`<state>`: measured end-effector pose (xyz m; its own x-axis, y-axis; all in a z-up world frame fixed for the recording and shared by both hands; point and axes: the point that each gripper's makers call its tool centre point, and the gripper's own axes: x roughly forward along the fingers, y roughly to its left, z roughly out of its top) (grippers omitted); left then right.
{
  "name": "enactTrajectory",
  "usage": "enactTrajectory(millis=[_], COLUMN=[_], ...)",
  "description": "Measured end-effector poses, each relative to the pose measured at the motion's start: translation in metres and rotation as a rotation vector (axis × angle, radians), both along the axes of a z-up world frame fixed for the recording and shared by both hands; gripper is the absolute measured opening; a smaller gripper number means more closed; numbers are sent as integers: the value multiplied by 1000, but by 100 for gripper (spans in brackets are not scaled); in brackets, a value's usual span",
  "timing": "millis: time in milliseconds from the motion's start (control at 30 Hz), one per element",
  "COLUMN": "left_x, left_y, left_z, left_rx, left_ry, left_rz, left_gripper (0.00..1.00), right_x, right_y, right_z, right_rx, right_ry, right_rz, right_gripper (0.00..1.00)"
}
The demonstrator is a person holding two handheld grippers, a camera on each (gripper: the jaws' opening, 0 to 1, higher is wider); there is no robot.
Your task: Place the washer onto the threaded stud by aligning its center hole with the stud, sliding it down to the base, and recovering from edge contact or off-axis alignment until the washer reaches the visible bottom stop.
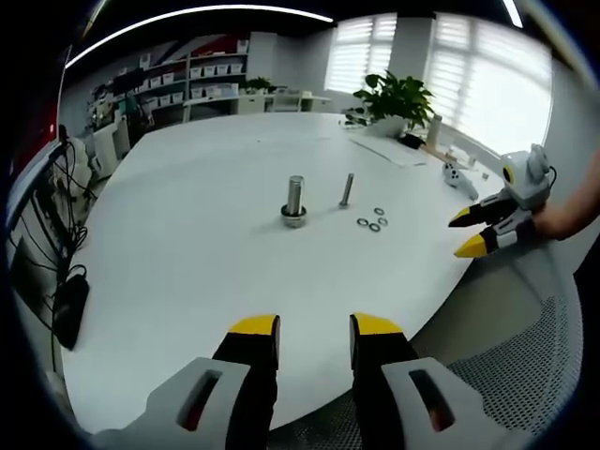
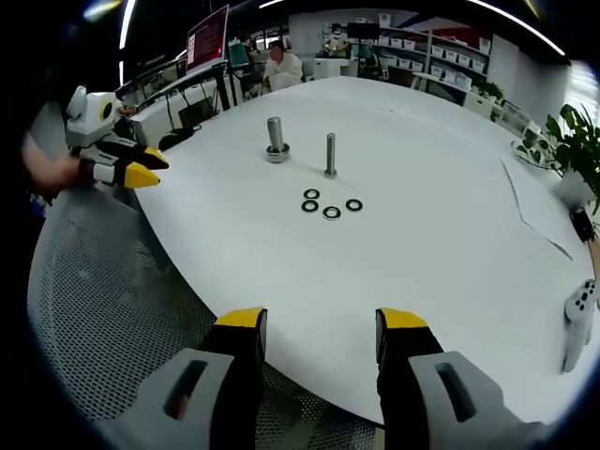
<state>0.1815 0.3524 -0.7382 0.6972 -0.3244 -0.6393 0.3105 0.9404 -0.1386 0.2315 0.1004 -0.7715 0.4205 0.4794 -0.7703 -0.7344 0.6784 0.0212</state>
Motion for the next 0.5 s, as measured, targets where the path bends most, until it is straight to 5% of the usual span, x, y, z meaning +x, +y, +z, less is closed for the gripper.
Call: enactTrajectory(millis=[500], left_x=[-1], left_y=[0], left_z=[-1], left_rx=[-15], left_ry=[7], left_rz=[5], left_gripper=[28], right_x=[-9], right_y=[1], right_z=[-6], right_rx=[-59], right_ry=[32], right_rz=[66], right_gripper=[53])
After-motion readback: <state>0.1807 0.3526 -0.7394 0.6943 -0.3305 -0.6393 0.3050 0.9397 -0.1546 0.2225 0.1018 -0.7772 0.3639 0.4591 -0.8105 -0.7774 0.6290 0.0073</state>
